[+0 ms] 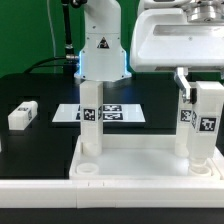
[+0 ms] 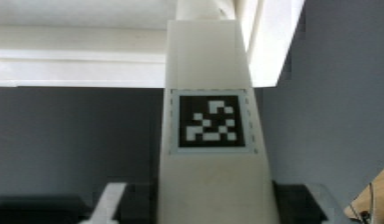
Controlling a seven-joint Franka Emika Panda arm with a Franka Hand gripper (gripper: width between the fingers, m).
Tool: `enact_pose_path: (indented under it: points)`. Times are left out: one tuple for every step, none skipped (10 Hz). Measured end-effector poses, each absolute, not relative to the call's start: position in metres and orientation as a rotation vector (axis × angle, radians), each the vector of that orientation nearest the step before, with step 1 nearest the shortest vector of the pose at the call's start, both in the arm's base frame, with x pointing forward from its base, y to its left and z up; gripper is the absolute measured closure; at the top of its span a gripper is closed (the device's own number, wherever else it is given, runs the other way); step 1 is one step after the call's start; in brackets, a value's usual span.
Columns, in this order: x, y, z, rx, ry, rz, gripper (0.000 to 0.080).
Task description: Assemble desk
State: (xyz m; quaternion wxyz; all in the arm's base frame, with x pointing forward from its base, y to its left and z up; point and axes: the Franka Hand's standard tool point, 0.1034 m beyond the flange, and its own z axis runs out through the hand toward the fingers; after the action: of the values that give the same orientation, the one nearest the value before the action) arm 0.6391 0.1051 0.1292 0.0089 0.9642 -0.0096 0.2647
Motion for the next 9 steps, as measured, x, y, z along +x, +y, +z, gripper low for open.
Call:
enact_pose_path:
  points:
    - [0.640, 0.105, 0.129, 3.012, -0.030, 0.828, 0.0509]
    - [0.640, 0.106, 0.129, 3.010, -0.027, 0.833, 0.0509]
    - [0.641, 0.107, 0.128, 3.010, -0.024, 0.836, 0.0509]
    - [0.641, 0.107, 0.127, 3.009, -0.024, 0.834, 0.0509]
    - [0.641, 0.107, 0.125, 3.009, -0.023, 0.830, 0.0509]
    - [0.640, 0.108, 0.122, 3.009, -0.018, 0.824, 0.0509]
    - [0.639, 0.109, 0.118, 3.009, -0.014, 0.818, 0.0509]
    - [0.639, 0.111, 0.117, 3.008, -0.009, 0.820, 0.0509]
    - [0.639, 0.112, 0.117, 3.006, -0.006, 0.828, 0.0509]
